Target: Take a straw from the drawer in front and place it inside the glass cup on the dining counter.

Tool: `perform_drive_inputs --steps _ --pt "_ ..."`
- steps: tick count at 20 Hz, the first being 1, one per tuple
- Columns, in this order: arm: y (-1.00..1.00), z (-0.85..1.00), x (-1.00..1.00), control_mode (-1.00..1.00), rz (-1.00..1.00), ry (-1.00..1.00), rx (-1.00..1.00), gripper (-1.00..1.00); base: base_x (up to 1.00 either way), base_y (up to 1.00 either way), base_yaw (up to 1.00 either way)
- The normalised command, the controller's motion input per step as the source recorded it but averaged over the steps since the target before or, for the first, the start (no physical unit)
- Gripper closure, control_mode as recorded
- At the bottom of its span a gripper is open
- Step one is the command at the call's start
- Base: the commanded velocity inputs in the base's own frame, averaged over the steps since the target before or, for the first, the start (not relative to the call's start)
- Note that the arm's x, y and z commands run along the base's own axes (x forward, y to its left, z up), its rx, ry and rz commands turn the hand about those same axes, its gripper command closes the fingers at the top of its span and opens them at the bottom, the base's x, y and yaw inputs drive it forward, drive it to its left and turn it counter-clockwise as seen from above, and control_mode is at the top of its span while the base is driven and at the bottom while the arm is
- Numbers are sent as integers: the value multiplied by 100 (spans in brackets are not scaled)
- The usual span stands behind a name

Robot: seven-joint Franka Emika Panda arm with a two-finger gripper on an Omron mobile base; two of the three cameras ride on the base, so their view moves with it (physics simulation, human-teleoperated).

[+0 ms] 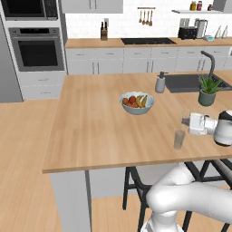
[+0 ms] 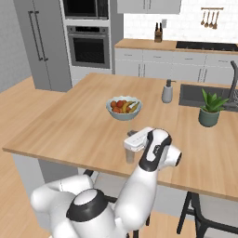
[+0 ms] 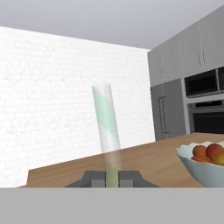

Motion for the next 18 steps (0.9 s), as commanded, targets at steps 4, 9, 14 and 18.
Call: perform_drive_inputs --steps 4,9,14,18 --pt "0 -18 12 -100 0 0 0 100 0 0 0" --pt "0 -26 -7 -100 0 0 0 100 0 0 0" --pt "0 -24 -33 -100 0 0 0 100 0 0 0" --pt "0 -10 -8 -100 0 0 0 -100 0 0 0"
